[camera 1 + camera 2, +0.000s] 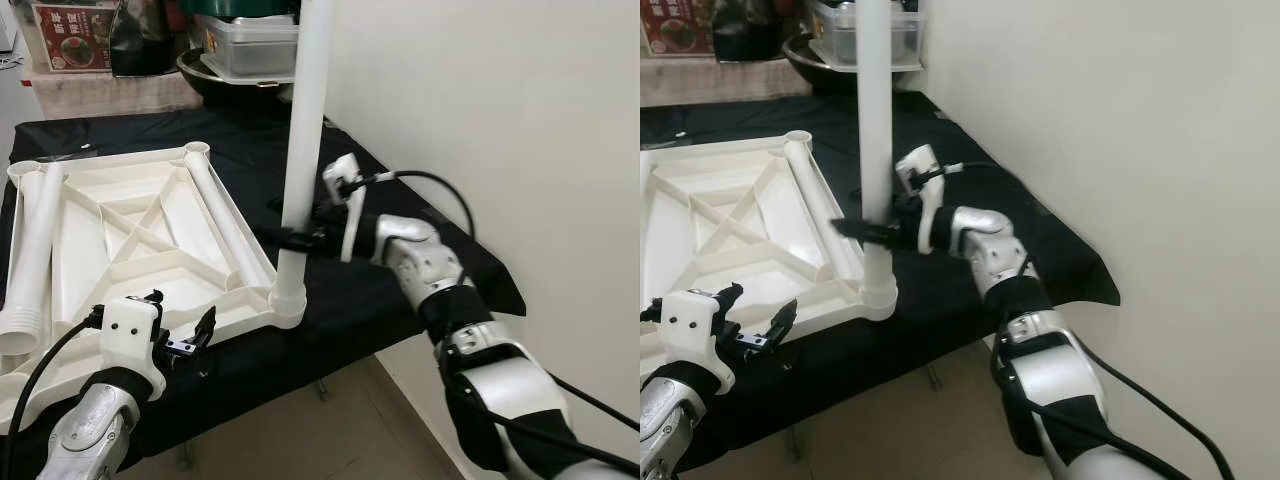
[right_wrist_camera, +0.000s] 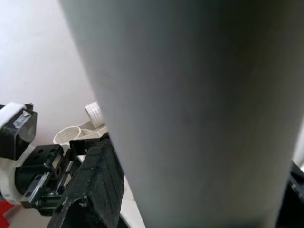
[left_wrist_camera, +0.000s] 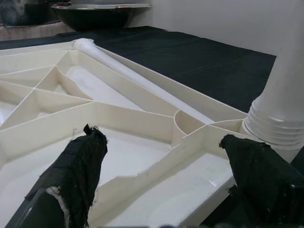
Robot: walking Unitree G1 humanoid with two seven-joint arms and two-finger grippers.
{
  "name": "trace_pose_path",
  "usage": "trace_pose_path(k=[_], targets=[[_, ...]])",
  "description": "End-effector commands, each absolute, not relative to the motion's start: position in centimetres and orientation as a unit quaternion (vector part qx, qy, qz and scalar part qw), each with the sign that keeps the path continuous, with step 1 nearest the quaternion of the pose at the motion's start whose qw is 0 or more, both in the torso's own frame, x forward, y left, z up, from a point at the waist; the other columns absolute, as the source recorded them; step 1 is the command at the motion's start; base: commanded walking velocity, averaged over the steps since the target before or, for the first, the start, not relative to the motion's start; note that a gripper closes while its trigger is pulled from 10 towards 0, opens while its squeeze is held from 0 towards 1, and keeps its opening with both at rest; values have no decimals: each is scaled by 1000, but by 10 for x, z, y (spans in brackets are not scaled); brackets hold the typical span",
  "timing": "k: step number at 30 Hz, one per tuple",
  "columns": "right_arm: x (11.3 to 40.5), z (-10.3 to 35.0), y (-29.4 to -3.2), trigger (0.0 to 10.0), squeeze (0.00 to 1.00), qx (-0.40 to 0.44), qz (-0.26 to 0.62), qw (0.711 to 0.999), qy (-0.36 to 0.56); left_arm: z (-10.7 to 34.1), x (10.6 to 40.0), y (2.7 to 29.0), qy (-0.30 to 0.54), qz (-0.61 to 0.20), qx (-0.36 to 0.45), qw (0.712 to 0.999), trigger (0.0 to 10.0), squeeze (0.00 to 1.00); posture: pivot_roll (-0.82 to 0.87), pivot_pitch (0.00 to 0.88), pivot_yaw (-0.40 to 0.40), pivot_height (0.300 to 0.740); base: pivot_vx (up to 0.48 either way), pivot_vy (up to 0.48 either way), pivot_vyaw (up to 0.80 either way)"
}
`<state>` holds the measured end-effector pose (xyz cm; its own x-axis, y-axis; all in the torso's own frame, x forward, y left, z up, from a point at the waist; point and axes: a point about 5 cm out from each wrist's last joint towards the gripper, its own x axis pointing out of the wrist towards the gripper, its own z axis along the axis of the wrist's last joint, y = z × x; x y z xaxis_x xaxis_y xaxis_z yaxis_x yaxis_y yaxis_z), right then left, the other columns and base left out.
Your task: Building children table
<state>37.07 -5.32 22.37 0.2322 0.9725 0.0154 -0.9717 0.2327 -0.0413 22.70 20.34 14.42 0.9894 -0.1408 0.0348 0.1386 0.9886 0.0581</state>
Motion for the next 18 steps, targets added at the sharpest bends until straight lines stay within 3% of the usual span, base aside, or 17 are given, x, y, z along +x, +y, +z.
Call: trace_pose_path(k=[1, 2, 3, 4, 5, 6, 7, 8, 9, 10, 12, 14, 18], targets=[[369, 223, -46, 8196, 0, -20, 640, 768, -23, 142, 225, 205, -15, -73, 23, 997, 10000, 0, 199, 0, -153, 740, 0, 0, 0], [369, 223, -46, 8196, 0, -20, 640, 768, -23, 142, 225, 205, -15, -73, 23, 997, 10000, 0, 199, 0, -153, 740, 0, 0, 0], [371, 225, -45, 2667, 0, -9, 629, 777, -31, 141, 224, 206, -14, -73, 22, 997, 10000, 0, 199, 0, -153, 740, 0, 0, 0], [371, 225, -45, 2667, 0, -9, 629, 777, -31, 141, 224, 206, -14, -73, 22, 997, 10000, 0, 199, 0, -153, 740, 0, 0, 0], [380, 226, -48, 0, 0, 9, 564, 825, -39, 141, 224, 207, -13, -74, 21, 997, 10000, 0, 198, 0, -148, 740, 0, 0, 0], [380, 226, -48, 0, 0, 9, 564, 825, -39, 141, 224, 207, -13, -74, 21, 997, 10000, 0, 198, 0, -148, 740, 0, 0, 0], [385, 223, -51, 0, 0, 2, 522, 852, -35, 141, 223, 207, -13, -74, 21, 997, 10000, 0, 198, 0, -148, 740, 0, 0, 0], [385, 223, -51, 0, 0, 2, 522, 852, -35, 141, 223, 207, -13, -74, 21, 997, 10000, 0, 198, 0, -148, 740, 0, 0, 0], [395, 218, -59, 0, 0, -3, 420, 907, -25, 141, 223, 208, -13, -75, 21, 997, 10000, 0, 189, 0, -146, 740, 0, 0, 0], [395, 218, -59, 0, 0, -3, 420, 907, -25, 141, 223, 208, -13, -75, 21, 997, 10000, 0, 189, 0, -146, 740, 0, 0, 0], [403, 204, -78, 0, 0, 32, 215, 976, 20, 141, 223, 208, -14, -75, 21, 997, 10000, 0, 181, 0, -143, 740, 0, 0, 0], [396, 194, -84, 0, 0, 51, 123, 990, 37, 142, 223, 208, -15, -75, 21, 997, 10000, 0, 171, 0, -132, 740, 0, 0, 0], [382, 188, -69, 0, 0, 75, 122, 989, 40, 142, 223, 208, -15, -75, 21, 997, 10000, 0, 157, 0, -121, 740, 0, 0, 0]])
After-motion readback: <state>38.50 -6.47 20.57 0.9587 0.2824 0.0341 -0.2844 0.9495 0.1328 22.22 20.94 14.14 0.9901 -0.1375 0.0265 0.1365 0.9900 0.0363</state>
